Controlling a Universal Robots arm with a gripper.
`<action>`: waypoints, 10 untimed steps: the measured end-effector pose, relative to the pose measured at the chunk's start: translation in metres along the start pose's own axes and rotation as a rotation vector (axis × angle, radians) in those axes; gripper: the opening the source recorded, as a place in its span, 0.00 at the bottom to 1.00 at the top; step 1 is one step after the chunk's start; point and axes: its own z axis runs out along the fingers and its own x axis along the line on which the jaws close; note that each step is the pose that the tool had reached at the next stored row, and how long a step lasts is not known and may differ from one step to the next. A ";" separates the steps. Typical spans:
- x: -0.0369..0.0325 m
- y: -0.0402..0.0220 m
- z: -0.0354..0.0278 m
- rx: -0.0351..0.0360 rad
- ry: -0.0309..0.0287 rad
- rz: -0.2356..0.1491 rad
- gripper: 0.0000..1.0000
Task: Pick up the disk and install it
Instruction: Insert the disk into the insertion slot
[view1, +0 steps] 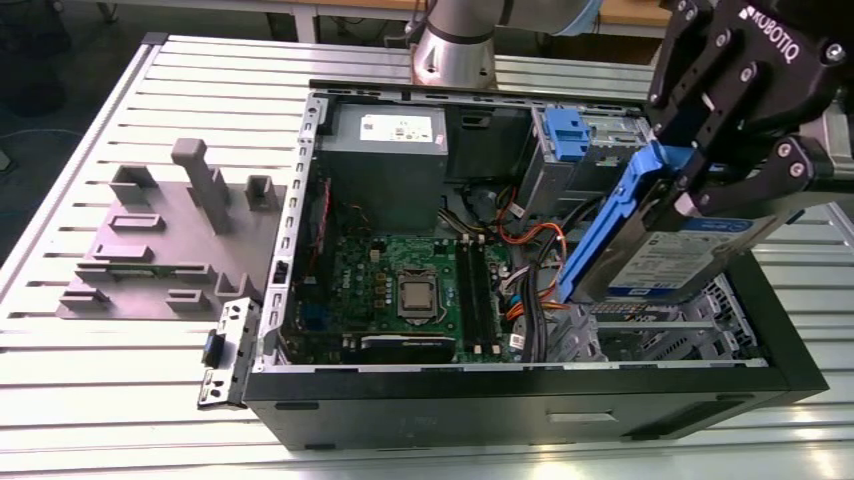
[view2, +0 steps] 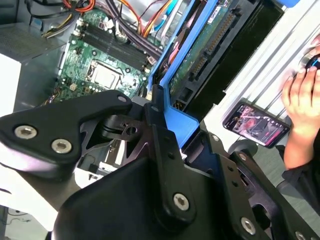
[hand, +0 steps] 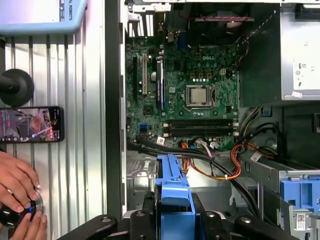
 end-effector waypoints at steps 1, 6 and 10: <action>-0.0001 -0.0018 0.0006 -0.0002 0.0000 0.000 0.37; -0.0003 -0.0094 0.0034 -0.0003 0.0000 0.000 0.37; -0.0005 -0.0156 0.0053 -0.0003 0.0000 0.000 0.37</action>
